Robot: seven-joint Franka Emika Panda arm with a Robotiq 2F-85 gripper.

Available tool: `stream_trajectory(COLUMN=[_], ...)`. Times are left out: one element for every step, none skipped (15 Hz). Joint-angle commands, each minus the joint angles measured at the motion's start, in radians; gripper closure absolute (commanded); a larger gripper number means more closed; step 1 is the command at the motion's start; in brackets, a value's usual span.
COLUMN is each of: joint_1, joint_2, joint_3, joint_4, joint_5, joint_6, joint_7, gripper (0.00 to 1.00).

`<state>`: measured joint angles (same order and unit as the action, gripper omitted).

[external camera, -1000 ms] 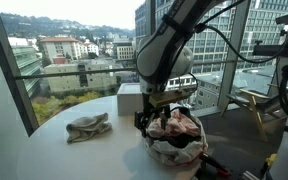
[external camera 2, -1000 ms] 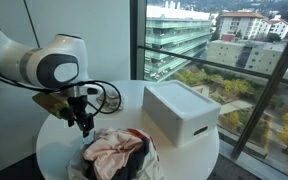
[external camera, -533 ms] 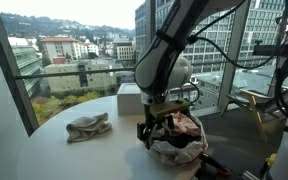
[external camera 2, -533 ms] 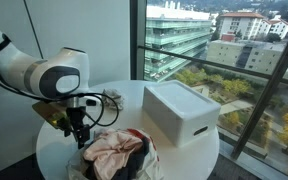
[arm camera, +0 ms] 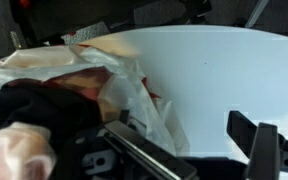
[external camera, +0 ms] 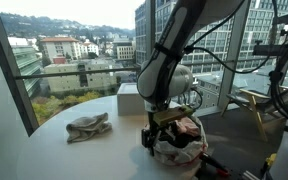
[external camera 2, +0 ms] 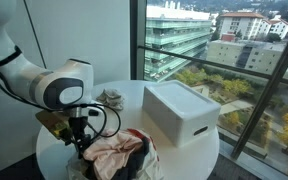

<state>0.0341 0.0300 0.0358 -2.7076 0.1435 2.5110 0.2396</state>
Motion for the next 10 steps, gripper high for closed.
stream_trajectory(joint_1=[-0.005, -0.006, -0.009, -0.012, -0.017, -0.023, -0.03, -0.037, -0.045, -0.051], joint_2=[0.015, 0.019, 0.027, 0.036, 0.044, 0.049, 0.057, 0.062, 0.063, 0.064], joint_3=[0.001, 0.005, 0.006, 0.008, 0.011, 0.015, 0.016, 0.013, 0.01, 0.005], joint_4=[-0.024, -0.031, -0.036, -0.04, -0.04, -0.04, -0.035, -0.036, -0.036, -0.036], joint_5=[0.063, 0.104, 0.126, 0.16, 0.199, 0.241, 0.27, 0.283, 0.292, 0.283], joint_6=[0.152, 0.206, 0.258, 0.299, 0.325, 0.342, 0.348, 0.357, 0.355, 0.354], joint_7=[-0.121, -0.166, -0.2, -0.24, -0.272, -0.306, -0.327, -0.334, -0.344, -0.338], gripper=[0.26, 0.34, 0.42, 0.49, 0.58, 0.65, 0.72, 0.8, 0.87, 0.89])
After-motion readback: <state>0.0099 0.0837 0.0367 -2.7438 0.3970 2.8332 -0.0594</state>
